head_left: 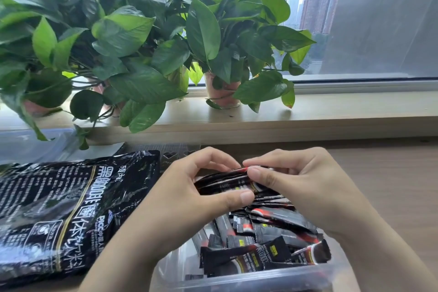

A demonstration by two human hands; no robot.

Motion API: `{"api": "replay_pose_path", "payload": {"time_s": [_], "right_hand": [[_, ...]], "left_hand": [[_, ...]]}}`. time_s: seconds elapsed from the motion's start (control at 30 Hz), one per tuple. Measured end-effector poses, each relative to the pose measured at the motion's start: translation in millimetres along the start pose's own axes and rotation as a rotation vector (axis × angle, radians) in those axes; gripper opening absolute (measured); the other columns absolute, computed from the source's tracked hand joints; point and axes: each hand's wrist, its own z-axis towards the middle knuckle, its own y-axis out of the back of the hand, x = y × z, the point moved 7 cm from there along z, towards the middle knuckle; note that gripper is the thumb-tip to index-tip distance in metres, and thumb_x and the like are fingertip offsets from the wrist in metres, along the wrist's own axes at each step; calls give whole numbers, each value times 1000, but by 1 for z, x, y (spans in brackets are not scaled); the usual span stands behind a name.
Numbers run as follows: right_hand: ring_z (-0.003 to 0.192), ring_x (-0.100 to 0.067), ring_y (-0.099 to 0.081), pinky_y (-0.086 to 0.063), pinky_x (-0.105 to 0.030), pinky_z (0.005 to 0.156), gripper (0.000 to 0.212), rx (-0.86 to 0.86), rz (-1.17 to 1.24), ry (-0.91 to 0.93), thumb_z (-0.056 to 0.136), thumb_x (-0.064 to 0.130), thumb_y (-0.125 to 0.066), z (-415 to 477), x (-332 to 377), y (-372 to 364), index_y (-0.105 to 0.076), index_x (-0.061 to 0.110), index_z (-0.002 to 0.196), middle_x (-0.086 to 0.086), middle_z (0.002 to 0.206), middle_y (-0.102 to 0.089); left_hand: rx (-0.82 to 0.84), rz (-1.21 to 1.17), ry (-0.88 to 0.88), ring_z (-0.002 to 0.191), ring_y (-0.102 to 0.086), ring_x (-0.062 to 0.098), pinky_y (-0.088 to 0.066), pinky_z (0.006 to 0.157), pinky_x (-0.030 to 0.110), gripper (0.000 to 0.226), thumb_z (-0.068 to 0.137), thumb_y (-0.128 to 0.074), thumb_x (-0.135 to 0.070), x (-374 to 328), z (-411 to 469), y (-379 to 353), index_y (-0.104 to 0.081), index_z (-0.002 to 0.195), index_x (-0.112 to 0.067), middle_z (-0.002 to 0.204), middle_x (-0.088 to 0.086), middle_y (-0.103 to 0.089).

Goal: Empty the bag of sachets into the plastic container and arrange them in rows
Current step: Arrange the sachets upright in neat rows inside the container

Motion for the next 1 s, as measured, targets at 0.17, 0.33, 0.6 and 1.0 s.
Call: {"api": "replay_pose_path", "payload": {"time_s": [0.17,0.33,0.6,1.0], "right_hand": [[85,-21,-74,-58,-34,80,25,-76,-24,-13,68,49,-77,0,-2,7,-81,40,90,2,83,-79],[85,0,-73,-50,-21,77,33,-34,-28,-47,67,63,-73,0,-1,4,-80,44,93,10,84,-79],[86,3,-70,-45,-5,74,28,1,-82,11,75,29,-83,-1,4,1,-80,31,103,13,95,-78],[100,-3,-72,-49,-28,91,33,53,-32,-31,74,27,-88,-2,1,0,-79,38,104,12,101,-79]], "left_hand": [[-13,-142,48,55,-61,-2,-48,60,7,35,69,-87,-20,4,1,3,-81,101,-34,62,-10,-72],[-50,-210,60,82,-76,7,-53,72,10,36,67,-86,-20,9,2,6,-81,101,-33,87,-1,-81],[-145,-252,65,76,-77,18,-58,70,19,35,58,-88,-36,14,4,12,-83,92,-32,85,6,-80],[-129,-263,69,85,-77,12,-55,73,15,41,56,-88,-34,15,3,13,-82,96,-33,88,1,-81]]}}
